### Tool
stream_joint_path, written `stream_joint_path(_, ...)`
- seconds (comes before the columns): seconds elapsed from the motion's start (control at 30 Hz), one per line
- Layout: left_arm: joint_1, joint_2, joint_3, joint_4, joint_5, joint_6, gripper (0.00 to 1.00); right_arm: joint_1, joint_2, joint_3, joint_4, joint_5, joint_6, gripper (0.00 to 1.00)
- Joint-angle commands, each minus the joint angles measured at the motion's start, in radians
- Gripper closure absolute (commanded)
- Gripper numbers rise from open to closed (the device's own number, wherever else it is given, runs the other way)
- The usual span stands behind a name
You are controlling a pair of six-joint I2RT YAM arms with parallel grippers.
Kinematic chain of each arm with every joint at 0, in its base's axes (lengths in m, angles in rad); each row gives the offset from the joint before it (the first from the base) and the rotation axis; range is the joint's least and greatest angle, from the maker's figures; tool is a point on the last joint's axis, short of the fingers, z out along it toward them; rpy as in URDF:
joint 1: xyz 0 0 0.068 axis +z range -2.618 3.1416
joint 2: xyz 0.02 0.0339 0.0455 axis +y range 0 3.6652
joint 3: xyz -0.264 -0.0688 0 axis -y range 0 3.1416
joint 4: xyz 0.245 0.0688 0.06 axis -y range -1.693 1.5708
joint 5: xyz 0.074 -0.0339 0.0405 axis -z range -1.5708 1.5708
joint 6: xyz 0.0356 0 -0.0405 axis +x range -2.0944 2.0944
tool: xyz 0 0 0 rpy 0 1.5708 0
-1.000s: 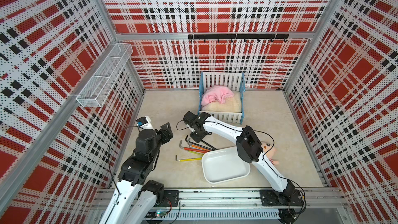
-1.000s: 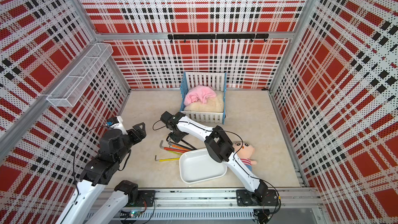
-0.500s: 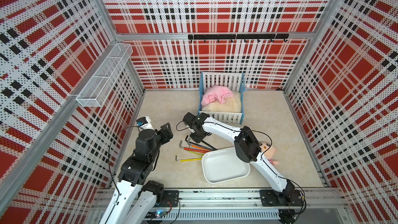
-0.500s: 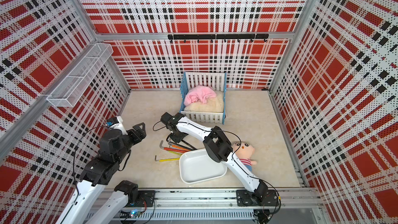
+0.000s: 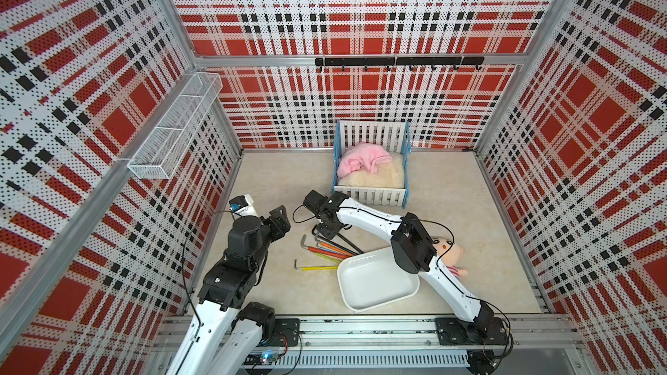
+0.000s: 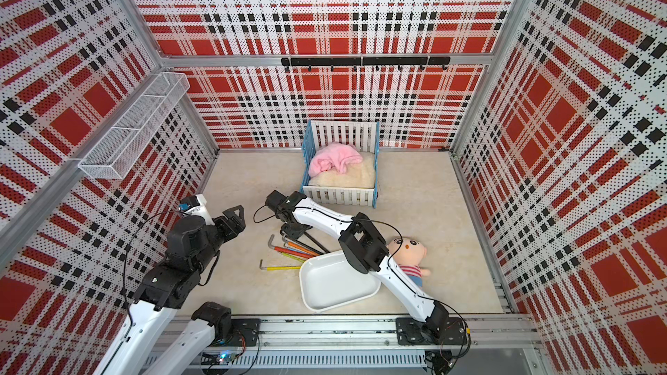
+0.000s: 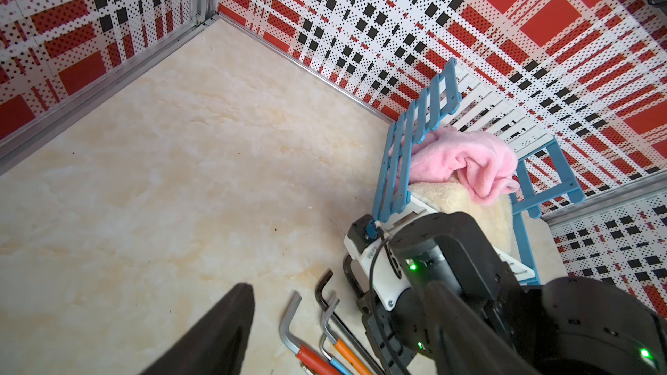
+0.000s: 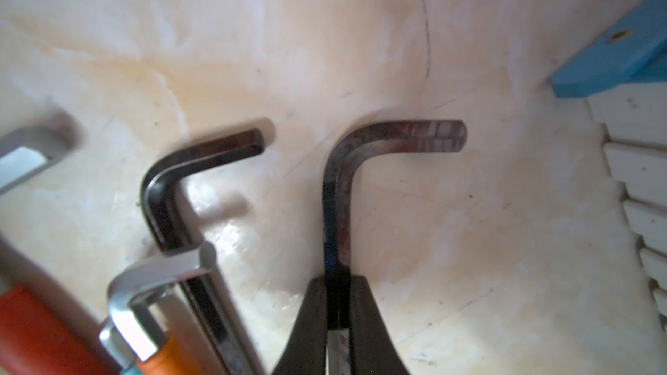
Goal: Put the hex key on the desktop into the storage box
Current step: Pick up the Allen key from the center of the board.
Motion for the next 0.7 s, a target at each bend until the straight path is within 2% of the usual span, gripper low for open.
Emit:
stream_joint_path(0.0, 0.006, 0.006, -0.01, -0.002, 0.006, 0.007, 0.2, -0.004, -0.001, -0.023, 0.047, 0.073, -0.014, 1.0)
stream_joint_path(0.37, 0.006, 0.007, -0.011, -0.004, 0.0, 0.005, 0.2, -0.007, -0.086, -0.018, 0.103, 0.153, -0.048, 1.0)
stream_joint_path(0.67, 0.005, 0.007, -0.011, -0.002, 0.001, 0.007, 0.2, -0.02, -0.163, -0.048, 0.133, 0.161, -0.081, 1.0)
